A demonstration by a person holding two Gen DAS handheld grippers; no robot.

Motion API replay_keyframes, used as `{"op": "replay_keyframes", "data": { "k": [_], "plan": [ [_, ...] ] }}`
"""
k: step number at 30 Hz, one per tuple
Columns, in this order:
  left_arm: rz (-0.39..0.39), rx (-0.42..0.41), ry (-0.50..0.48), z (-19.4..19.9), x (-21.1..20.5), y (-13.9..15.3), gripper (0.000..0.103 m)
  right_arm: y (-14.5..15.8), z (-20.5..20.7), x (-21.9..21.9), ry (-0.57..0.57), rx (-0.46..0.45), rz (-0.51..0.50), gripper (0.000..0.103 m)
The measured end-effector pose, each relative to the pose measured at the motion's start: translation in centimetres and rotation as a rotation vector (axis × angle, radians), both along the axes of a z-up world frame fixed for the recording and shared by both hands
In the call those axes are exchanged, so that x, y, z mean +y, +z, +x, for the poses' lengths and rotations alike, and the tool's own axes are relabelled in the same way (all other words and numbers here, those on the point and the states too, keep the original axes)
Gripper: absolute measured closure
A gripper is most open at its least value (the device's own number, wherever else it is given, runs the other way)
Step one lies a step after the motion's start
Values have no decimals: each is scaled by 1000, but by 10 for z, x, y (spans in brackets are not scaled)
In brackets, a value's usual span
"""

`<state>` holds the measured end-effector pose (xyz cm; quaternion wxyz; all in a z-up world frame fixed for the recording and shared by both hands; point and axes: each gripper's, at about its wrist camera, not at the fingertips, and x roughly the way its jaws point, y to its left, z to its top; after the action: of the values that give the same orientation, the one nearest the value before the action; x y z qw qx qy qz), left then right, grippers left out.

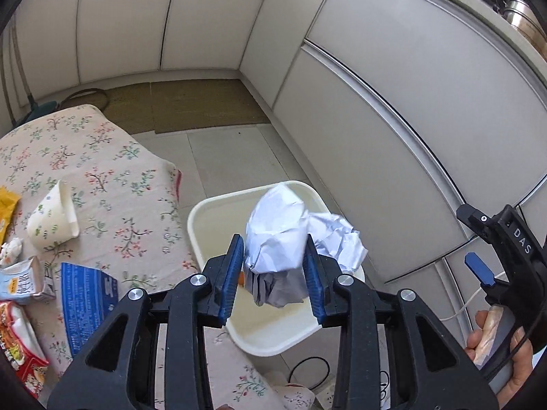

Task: Collect trash
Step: 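Carry the crumpled paper over the bin and open the left tool, then move both tools back over the table toward the blue biscuit box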

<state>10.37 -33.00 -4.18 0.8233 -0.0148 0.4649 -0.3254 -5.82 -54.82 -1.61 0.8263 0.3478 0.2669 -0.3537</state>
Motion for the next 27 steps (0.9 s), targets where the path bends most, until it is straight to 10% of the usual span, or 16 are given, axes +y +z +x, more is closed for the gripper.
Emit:
{"op": "replay_keyframes", "data": {
  "k": [11, 27],
  "plan": [
    [70, -70, 34, -13, -13, 4, 21, 0, -8, -8, -20, 23, -1, 7],
    [192, -205, 233, -20, 80, 31, 8, 21, 27, 94, 239, -17, -172, 7]
  ]
}}
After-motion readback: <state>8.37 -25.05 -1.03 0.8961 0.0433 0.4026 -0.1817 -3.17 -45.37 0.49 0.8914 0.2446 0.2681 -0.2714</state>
